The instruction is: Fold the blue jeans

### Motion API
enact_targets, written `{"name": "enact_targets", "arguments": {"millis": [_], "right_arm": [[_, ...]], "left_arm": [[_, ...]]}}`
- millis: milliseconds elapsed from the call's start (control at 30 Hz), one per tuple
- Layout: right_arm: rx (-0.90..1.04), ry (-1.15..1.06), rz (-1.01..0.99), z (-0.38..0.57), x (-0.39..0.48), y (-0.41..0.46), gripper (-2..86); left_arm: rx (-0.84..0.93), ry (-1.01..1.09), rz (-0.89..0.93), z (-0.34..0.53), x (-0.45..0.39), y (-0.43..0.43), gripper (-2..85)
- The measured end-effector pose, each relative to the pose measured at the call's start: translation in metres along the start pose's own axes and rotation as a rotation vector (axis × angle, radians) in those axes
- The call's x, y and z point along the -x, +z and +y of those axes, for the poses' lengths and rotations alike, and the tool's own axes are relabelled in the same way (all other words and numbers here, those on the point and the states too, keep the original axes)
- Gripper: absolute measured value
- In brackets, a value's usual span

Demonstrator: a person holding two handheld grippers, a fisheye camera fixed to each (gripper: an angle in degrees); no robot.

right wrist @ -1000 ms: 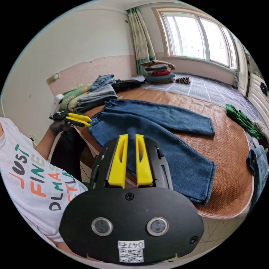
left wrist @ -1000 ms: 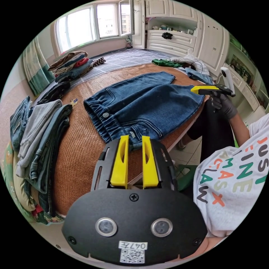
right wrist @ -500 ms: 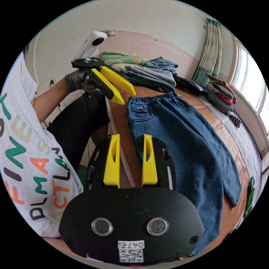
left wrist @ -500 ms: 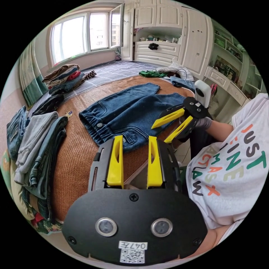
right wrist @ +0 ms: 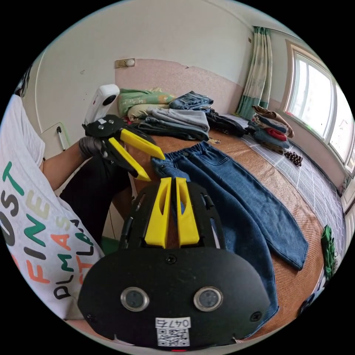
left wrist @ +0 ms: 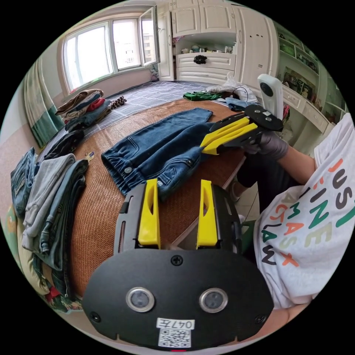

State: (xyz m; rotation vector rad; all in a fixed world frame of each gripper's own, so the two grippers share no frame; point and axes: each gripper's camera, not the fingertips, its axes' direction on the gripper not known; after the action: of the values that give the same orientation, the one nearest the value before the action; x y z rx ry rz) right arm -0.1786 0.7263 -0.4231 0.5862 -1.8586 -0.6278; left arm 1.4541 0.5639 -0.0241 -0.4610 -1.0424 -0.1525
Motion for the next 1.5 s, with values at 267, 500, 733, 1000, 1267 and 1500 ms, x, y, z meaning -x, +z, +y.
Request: {"name": "enact_targets", "arguments": {"millis": [267,500,733,1000,1267,1500], "right_arm": [[-0.049,0.051,-0.065,0.053,-0.005,0.0,0.3],[-0.122,0.211,-0.031,0.16,-0.021,-0.031,3.0],[-0.057,0.603,-0.112,0.331,-0.039,-0.08,6.9],[0.056,0.939,-0.159,0.467,-0.011,-0.025,18.2],[-0.22,1.232,-0.02,0.577,-0.035,-0.028,13.8],[-0.372,1.25,0.124,0.61,-0.033,-0.056,-0.1]], "left_arm": [[-0.031,0.005,-0.131,-0.016,-0.02,-0.007,5.4],[0.06,0.094,-0.153,-0.033,-0.039,-0.001,1.8],[0.056,0.126,-0.146,-0.055,-0.043,-0.004,1.3],[0.062,0.193,-0.198,-0.087,-0.045,-0.008,1.2],[0.088,0.239,-0.194,-0.092,-0.043,-0.004,1.1],[0.129,0.31,-0.048,-0.075,-0.035,0.007,1.1]]}}
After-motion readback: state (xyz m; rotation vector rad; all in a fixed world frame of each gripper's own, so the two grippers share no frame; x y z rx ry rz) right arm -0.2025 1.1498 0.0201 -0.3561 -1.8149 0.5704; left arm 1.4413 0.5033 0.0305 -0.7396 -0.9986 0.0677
